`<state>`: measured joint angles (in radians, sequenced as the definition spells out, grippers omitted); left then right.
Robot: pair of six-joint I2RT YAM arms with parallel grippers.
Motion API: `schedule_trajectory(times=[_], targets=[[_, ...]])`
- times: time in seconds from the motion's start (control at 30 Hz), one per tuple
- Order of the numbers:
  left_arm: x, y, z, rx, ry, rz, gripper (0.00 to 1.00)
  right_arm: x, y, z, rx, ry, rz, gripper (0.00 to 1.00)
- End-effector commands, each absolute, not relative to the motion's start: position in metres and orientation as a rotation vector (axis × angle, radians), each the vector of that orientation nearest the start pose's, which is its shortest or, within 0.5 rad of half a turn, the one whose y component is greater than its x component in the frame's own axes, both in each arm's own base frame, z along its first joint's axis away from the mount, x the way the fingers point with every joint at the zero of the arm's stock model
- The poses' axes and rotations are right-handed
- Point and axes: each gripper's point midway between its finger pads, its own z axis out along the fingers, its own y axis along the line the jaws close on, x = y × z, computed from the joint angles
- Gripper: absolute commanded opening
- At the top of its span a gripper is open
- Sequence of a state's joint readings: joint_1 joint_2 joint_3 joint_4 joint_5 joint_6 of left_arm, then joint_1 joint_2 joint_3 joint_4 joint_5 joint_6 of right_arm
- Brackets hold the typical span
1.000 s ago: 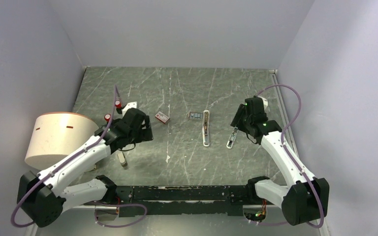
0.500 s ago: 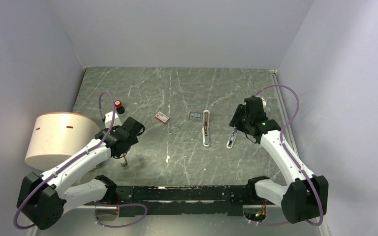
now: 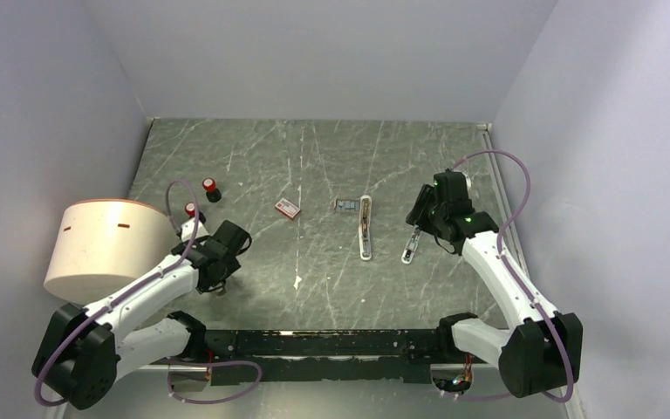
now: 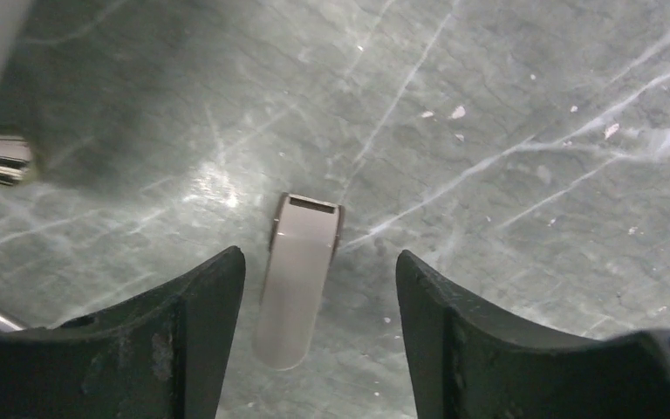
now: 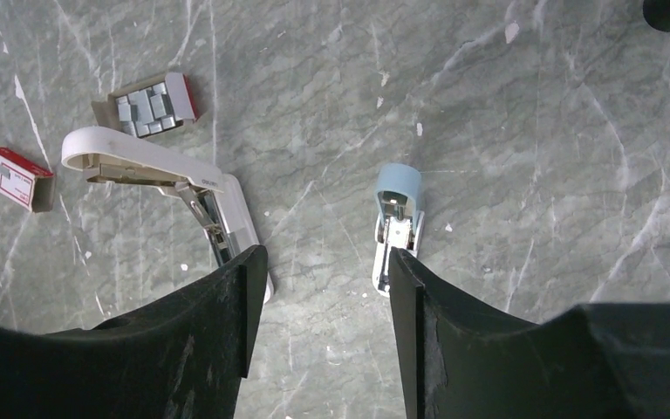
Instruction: Load the staples into the stapler
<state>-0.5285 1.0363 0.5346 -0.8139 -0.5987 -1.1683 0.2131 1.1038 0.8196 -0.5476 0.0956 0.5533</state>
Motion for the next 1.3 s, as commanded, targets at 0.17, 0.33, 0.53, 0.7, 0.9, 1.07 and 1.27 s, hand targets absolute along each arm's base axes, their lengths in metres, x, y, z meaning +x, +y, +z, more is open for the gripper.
schedule_trajectory(times=[0.17,0.33,0.53,0.7,0.9,1.07,1.27], targets=[[0.192,-0.064,0.020,-0.807,2.487,0.096,0.43,0.292,0.068,0.142,0.466,2.330,0.269,0.55],[0.219,-0.097,0.042,-0.554,2.521,-0.091,0.26,0.293,0.068,0.144,0.466,2.324,0.268,0.54],[0.232,-0.158,0.052,-0.221,2.613,-0.308,0.22,0.292,0.070,0.143,0.474,2.321,0.286,0.54],[0.232,-0.213,0.052,-0.033,2.634,-0.340,0.23,0.290,0.073,0.141,0.470,2.327,0.313,0.53],[0.231,-0.248,0.041,0.063,2.655,-0.310,0.23,0.284,0.080,0.137,0.448,2.341,0.361,0.53],[0.229,-0.262,0.030,0.113,2.678,-0.316,0.29,0.282,0.082,0.136,0.445,2.344,0.372,0.52],[0.226,-0.261,0.024,0.123,2.702,-0.300,0.43,0.281,0.088,0.136,0.415,2.355,0.414,0.52]])
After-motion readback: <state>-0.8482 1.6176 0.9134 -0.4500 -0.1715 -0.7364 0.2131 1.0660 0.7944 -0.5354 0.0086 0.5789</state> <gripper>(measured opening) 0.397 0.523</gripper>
